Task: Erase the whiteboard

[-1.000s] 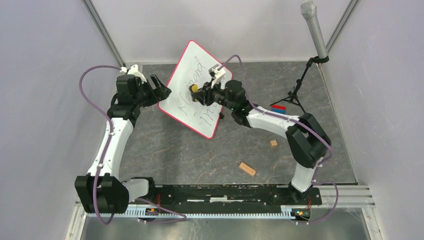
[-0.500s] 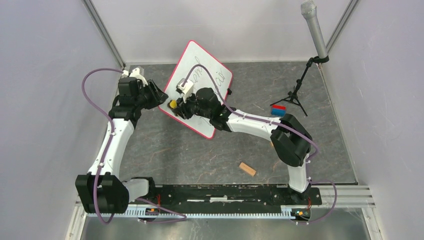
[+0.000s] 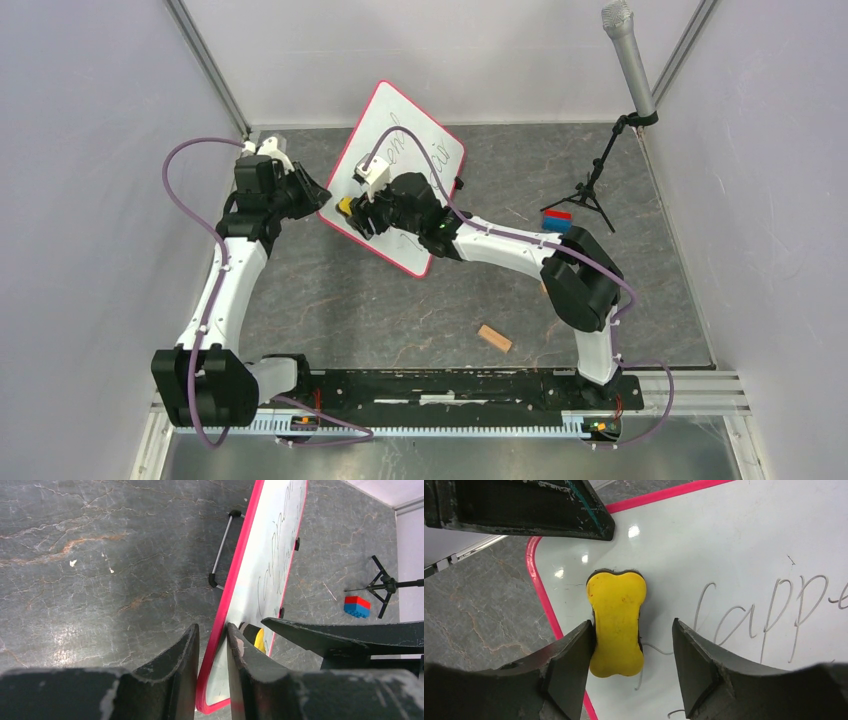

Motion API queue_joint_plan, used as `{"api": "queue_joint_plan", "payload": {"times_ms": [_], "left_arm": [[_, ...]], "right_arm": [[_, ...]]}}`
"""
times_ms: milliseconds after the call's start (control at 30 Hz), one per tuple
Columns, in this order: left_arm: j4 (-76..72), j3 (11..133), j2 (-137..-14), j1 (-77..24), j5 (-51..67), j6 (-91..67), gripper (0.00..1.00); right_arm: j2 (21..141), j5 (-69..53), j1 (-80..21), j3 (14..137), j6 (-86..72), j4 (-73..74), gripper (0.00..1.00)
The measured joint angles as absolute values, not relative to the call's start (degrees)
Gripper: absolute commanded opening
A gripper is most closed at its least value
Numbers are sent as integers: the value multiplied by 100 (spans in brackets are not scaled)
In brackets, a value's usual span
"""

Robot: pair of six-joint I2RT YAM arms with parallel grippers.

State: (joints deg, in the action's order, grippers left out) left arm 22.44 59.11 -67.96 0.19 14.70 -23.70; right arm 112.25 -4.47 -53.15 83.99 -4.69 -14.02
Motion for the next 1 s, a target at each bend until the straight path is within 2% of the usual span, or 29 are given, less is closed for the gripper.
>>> {"api": "queue_joint_plan", "payload": {"times_ms": [167, 333, 400, 600, 800, 1000], "left_arm": [[2233, 5900, -6796, 27, 1474, -2366, 28], [2215, 5900, -6796, 25, 1525, -2300, 24], [2213, 5900, -6803, 25, 1531, -2283, 22], [2206, 5900, -6842, 32, 1538, -2261, 16], [2209, 5900, -6849, 32, 1525, -2255, 12], [2213, 5900, -6853, 32, 1511, -2196, 9]], "right_arm": [[11225, -550, -5315, 8399, -517, -1422, 51], [11225, -602, -5315, 8399, -635, -1476, 45], [11227, -613, -5315, 8399, -661, -1498, 38], [11251, -613, -5315, 8403, -722, -1533, 26], [11240, -303, -5315, 8252, -784, -1712, 23], [10989, 45, -5181, 7472, -1092, -2047, 22]]}}
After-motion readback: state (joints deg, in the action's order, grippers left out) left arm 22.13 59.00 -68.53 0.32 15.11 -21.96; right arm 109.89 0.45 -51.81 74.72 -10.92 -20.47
